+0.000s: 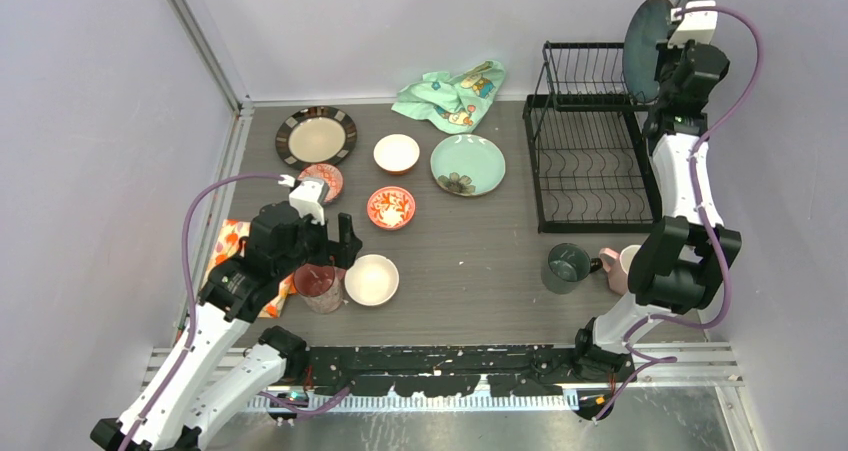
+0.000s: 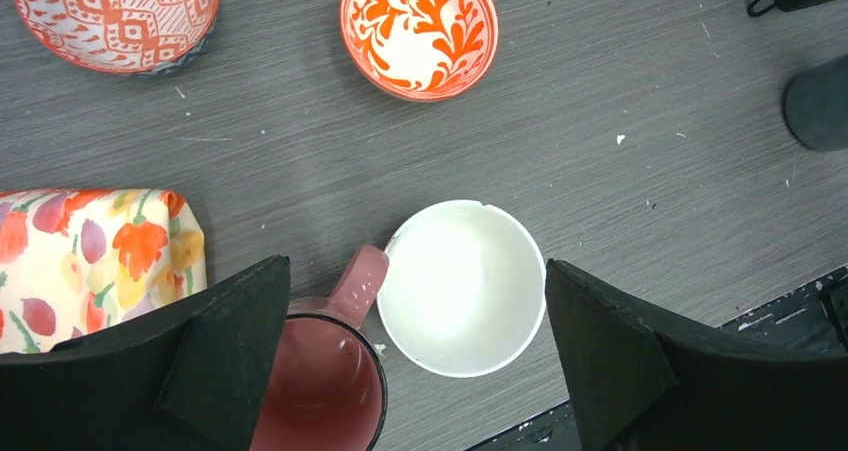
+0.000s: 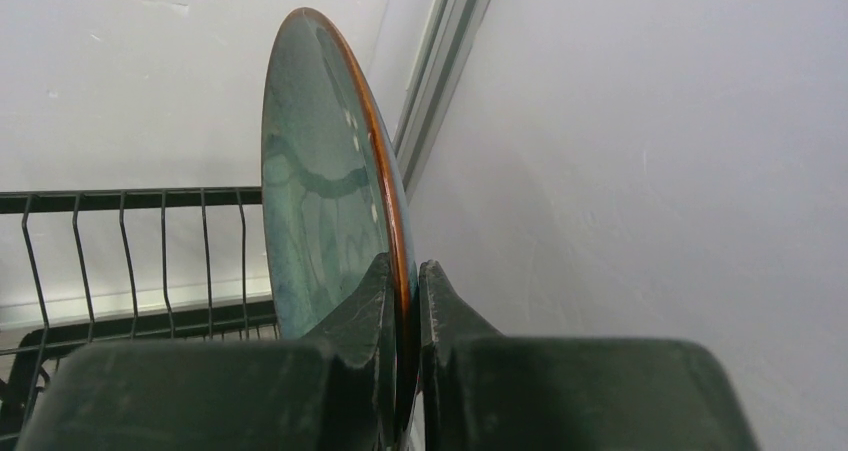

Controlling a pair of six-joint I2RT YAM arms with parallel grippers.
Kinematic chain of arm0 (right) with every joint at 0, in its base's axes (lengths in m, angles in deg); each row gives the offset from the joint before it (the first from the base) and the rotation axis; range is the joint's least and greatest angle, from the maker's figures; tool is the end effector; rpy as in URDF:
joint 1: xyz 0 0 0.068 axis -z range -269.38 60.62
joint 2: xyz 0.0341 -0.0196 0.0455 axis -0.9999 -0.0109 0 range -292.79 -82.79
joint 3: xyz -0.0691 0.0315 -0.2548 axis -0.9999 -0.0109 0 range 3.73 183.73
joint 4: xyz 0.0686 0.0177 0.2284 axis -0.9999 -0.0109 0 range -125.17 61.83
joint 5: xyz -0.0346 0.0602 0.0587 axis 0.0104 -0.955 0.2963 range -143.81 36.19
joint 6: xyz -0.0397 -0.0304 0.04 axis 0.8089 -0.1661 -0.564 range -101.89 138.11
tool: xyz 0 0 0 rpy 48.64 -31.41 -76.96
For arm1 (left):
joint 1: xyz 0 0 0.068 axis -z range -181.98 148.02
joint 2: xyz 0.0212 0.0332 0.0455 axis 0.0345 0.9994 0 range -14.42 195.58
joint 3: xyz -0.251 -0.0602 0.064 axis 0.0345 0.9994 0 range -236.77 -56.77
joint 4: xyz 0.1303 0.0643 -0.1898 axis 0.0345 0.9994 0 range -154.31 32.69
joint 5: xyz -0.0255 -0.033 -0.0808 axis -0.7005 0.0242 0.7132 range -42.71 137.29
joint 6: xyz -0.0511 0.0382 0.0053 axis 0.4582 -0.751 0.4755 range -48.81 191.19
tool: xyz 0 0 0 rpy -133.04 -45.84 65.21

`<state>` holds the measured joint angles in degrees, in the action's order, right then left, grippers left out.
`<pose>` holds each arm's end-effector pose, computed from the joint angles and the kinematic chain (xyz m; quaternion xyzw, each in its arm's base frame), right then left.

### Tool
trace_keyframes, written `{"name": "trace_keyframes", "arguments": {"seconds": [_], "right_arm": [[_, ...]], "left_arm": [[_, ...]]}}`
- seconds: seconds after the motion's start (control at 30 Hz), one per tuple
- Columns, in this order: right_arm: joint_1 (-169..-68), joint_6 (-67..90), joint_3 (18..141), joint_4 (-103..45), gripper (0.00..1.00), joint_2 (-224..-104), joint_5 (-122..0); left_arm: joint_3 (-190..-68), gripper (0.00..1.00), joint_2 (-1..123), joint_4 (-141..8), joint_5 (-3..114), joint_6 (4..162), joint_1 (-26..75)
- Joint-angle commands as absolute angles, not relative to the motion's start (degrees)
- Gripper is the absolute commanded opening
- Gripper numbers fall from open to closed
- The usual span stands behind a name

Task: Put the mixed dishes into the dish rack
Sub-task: Insert the plate into the dish rack.

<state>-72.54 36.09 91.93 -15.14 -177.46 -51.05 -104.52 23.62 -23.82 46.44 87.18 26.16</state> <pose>0.3726 -0.1152 0.4183 0.0113 0.6654 -0.2386 0.7072 0.1164 -0.0615 0.3050 0.0884 0.8649 -0.1797 0.4603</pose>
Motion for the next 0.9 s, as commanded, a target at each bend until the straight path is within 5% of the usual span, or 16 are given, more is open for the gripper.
{"name": "trace_keyframes", "arguments": {"seconds": [0.0, 0.33, 0.63, 0.87], "right_arm": [[-72.2, 37.4, 92.6, -0.2, 0.01, -175.5, -49.6], [-72.3, 33.5, 88.4, 2.4, 0.10, -174.8, -47.7], [-72.7, 31.6, 89.3, 1.1, 0.36, -175.7, -46.3], [-72.7, 29.6, 90.8, -1.5, 0.47, -175.7, -44.9]], "left_arm": [[-104.5, 1.00, 23.8, -25.8, 47.0, 86.3, 26.4], [-104.6, 1.00, 24.7, -25.6, 46.9, 86.4, 26.4], [-104.6, 1.00, 24.7, -25.6, 46.7, 86.4, 26.4], [-104.6, 1.00, 24.6, -25.5, 46.3, 86.4, 26.4]]}}
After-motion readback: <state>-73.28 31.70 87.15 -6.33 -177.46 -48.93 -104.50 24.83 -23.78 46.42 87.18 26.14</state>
